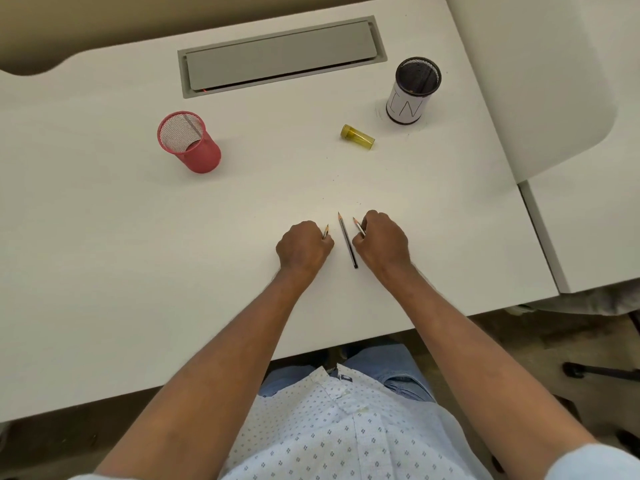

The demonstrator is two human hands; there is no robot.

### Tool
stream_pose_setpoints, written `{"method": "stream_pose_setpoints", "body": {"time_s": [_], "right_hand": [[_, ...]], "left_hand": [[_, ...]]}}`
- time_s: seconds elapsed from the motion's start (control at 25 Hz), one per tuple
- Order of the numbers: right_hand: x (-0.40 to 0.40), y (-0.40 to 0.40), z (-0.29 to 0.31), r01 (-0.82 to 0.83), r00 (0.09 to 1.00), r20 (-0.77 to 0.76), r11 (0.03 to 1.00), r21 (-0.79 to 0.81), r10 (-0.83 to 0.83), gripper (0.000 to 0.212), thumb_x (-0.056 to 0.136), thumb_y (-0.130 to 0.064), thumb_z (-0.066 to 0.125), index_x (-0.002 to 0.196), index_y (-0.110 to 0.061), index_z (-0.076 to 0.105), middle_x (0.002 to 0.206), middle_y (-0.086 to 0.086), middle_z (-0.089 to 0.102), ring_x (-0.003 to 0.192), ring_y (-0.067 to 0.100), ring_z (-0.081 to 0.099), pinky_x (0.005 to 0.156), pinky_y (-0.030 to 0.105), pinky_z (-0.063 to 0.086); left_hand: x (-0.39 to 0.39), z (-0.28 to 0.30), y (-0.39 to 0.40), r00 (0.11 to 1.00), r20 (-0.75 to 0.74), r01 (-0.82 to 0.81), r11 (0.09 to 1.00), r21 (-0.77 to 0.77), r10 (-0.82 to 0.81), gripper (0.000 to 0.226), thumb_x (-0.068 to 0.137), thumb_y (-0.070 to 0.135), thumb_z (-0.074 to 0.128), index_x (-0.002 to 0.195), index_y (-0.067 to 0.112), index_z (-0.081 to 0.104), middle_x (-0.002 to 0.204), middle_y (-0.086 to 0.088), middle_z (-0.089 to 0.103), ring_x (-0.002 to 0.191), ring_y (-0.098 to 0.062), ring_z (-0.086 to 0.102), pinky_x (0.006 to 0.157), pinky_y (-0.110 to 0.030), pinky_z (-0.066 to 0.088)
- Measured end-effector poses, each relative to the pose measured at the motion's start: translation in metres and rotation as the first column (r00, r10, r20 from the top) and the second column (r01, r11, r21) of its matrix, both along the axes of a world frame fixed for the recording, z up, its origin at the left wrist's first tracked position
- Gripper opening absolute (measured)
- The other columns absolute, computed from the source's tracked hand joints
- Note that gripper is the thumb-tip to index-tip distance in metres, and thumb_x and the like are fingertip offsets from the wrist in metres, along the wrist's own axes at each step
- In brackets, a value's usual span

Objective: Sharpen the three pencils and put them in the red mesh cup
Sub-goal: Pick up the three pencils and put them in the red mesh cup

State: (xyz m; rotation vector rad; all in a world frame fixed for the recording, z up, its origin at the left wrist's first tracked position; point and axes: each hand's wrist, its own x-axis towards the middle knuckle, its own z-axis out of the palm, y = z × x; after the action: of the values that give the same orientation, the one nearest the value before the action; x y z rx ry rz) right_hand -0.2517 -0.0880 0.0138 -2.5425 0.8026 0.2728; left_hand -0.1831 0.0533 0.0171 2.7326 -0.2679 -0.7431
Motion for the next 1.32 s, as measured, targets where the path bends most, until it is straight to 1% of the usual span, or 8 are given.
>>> {"method": "stream_pose_setpoints", "body": {"time_s": [0.2,0.4,0.56,0.64,0.76,0.88,1.04,1.32], "right_hand": [[0.003,0.007,0.003,0.2,0.973,0.074,0.957,0.21,-0.22,0.014,0.096,-0.022,0.047,0.088,-0.011,0.047,0.083,0.002,0.056,0.076,0.031,0.053,0.065,0.035,0.035],[0.001,0.037,-0.001,0.063,0.996,0.054,0.987,0.146,-0.071,0.018,0.1,-0.022,0.053,0.109,-0.005,0.052,0.108,0.012,0.057,0.088,0.036,0.058,0.07,0.038,0.043],[0.013,0.044,0.001,0.038,0.999,0.009,0.996,0.083,-0.038,0.018,0.099,-0.018,0.049,0.105,-0.002,0.053,0.107,0.014,0.056,0.095,0.035,0.055,0.069,0.038,0.04],[0.027,0.044,0.009,0.123,0.992,0.0,0.964,0.236,-0.126,0.019,0.098,-0.025,0.049,0.098,-0.006,0.051,0.097,0.009,0.058,0.085,0.031,0.054,0.065,0.037,0.039],[0.073,0.058,0.038,0.291,0.942,-0.058,0.723,0.626,-0.329,0.015,0.101,-0.027,0.043,0.098,-0.014,0.051,0.084,0.003,0.057,0.066,0.017,0.047,0.055,0.03,0.034],[0.133,0.081,0.073,0.206,0.95,0.006,0.644,0.737,-0.311,0.023,0.101,-0.02,0.037,0.102,-0.021,0.059,0.082,-0.003,0.054,0.066,0.012,0.043,0.055,0.027,0.03],[0.219,0.125,0.113,-0.029,0.956,0.199,0.603,0.797,-0.216,0.024,0.102,-0.011,0.038,0.108,-0.022,0.059,0.094,-0.003,0.063,0.083,0.012,0.057,0.067,0.025,0.043],[0.3,0.176,0.105,-0.141,0.936,0.314,0.646,0.75,-0.16,0.022,0.101,-0.002,0.045,0.106,-0.017,0.06,0.108,0.007,0.073,0.096,0.018,0.07,0.075,0.031,0.054]], "left_hand": [[0.005,-0.007,0.027,0.971,-0.14,-0.226,0.941,-0.251,0.196,0.026,0.083,0.03,0.061,0.067,0.009,0.062,0.054,0.007,0.06,0.048,-0.012,0.049,0.051,-0.025,0.038],[0.013,-0.01,0.055,0.939,-0.26,-0.321,0.846,-0.426,0.225,0.008,0.085,0.024,0.07,0.077,0.022,0.068,0.058,0.014,0.059,0.062,-0.01,0.059,0.062,-0.029,0.05],[0.02,-0.006,0.072,0.915,-0.297,-0.391,0.788,-0.476,0.274,0.006,0.085,0.023,0.071,0.08,0.023,0.068,0.064,0.011,0.062,0.065,-0.011,0.063,0.065,-0.033,0.054],[0.026,-0.001,0.079,0.895,-0.324,-0.438,0.747,-0.501,0.307,0.004,0.085,0.022,0.071,0.081,0.022,0.069,0.069,0.005,0.067,0.072,-0.016,0.069,0.072,-0.038,0.059],[0.052,0.019,0.096,0.862,-0.341,-0.506,0.654,-0.562,0.375,0.002,0.085,0.02,0.072,0.086,0.019,0.07,0.083,-0.006,0.075,0.083,-0.024,0.075,0.072,-0.038,0.061],[0.097,0.049,0.108,0.846,-0.29,-0.52,0.57,-0.636,0.448,0.004,0.086,0.014,0.073,0.088,0.016,0.07,0.083,-0.006,0.075,0.08,-0.024,0.074,0.066,-0.031,0.062],[0.168,0.093,0.134,0.809,-0.136,-0.466,0.482,-0.742,0.572,0.01,0.086,0.011,0.073,0.087,0.02,0.069,0.076,0.001,0.07,0.071,-0.013,0.067,0.07,-0.03,0.06],[0.244,0.097,0.158,0.799,0.01,-0.42,0.571,-0.706,0.601,0.009,0.087,0.015,0.074,0.095,0.014,0.072,0.081,0.003,0.072,0.076,-0.012,0.069,0.071,-0.025,0.056]]}}
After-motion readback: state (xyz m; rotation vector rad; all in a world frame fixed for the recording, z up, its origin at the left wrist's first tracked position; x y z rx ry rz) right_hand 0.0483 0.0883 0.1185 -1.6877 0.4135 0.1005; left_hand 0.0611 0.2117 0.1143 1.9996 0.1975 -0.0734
